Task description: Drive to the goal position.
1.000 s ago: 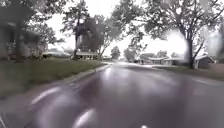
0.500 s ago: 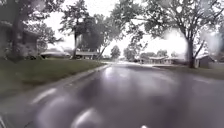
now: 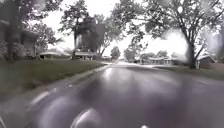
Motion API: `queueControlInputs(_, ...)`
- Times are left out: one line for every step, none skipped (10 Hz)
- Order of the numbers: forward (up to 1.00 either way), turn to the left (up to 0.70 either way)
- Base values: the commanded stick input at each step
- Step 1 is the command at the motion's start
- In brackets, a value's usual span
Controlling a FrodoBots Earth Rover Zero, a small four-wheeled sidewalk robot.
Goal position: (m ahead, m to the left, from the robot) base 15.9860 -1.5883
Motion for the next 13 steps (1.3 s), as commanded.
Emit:
queueControlInputs(0.5,0.0)
queueControlInputs(0.5,0.0)
queueControlInputs(0.5,0.0)
queueControlInputs(0.5,0.0)
queueControlInputs(0.5,0.0)
queueControlInputs(0.5,0.0)
queueControlInputs(0.5,0.0)
queueControlInputs(0.5,0.0)
queueControlInputs(0.5,0.0)
queueControlInputs(0.5,0.0)
queueControlInputs(0.5,0.0)
queueControlInputs(0.5,0.0)
queueControlInputs(0.5,0.0)
